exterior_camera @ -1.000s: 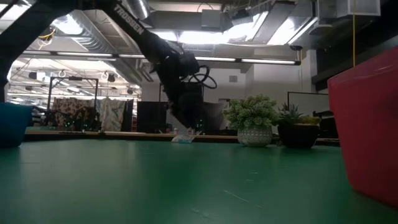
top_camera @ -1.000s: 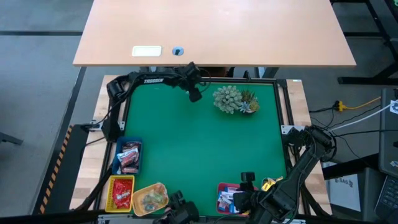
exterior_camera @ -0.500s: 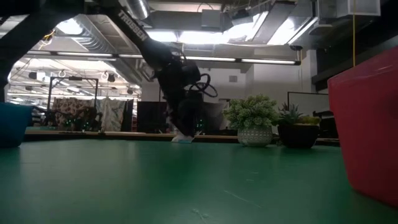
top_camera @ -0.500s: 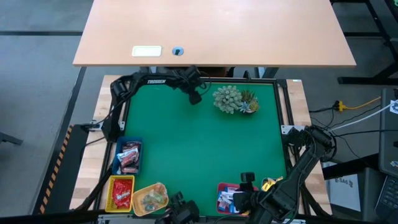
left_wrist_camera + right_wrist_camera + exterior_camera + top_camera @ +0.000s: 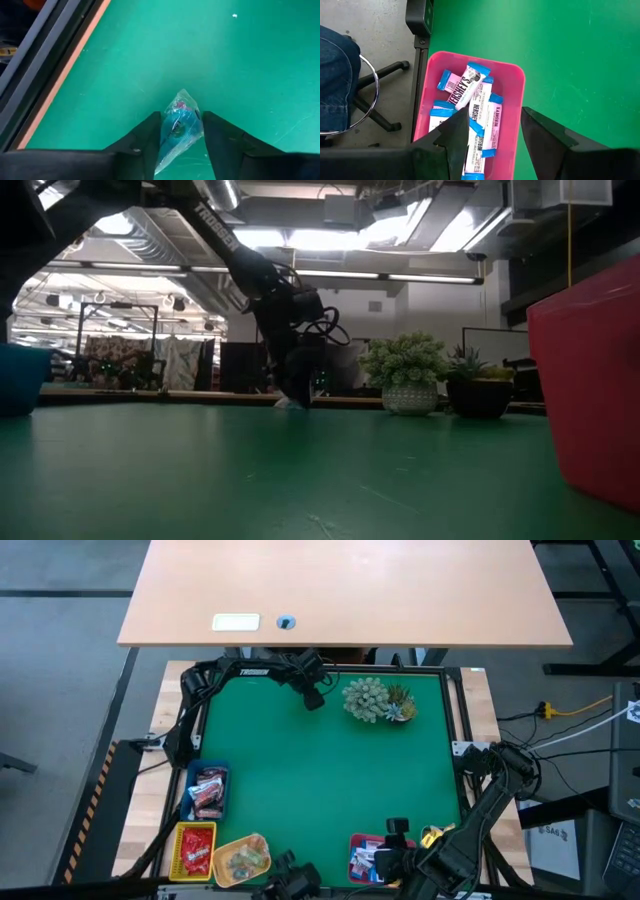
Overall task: Sort candy
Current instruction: Put the transparent candy into the orange bin
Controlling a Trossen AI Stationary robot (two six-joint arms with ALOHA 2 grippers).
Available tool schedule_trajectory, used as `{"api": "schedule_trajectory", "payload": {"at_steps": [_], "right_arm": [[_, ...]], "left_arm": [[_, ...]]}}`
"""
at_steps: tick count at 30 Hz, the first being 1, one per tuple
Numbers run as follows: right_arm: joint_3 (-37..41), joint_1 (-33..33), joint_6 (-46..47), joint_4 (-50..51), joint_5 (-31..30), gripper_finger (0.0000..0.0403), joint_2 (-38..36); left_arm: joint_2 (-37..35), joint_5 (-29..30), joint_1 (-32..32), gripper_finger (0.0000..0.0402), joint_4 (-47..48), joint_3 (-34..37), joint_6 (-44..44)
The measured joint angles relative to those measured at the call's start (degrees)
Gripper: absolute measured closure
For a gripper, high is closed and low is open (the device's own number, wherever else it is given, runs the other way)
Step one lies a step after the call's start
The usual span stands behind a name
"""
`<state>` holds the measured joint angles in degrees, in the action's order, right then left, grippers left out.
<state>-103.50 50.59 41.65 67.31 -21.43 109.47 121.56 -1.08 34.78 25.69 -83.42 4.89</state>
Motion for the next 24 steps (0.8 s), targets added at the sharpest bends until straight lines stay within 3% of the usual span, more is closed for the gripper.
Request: {"api": "schedule_trajectory", "payload": {"at_steps": [16,24], "right_arm": [[0.0,0.0,-0.1,0.6,0.0,0.0223,-0.2],[0.0,0.0,-1.6,7.3,-0.6,0.0223,-3.9]], "left_arm": [[0.0,0.0,-2.2,0.0386,0.1,0.0,-0.2],[0.0,0.0,-4.1,0.0398,0.1,0.0,-0.2]]}}
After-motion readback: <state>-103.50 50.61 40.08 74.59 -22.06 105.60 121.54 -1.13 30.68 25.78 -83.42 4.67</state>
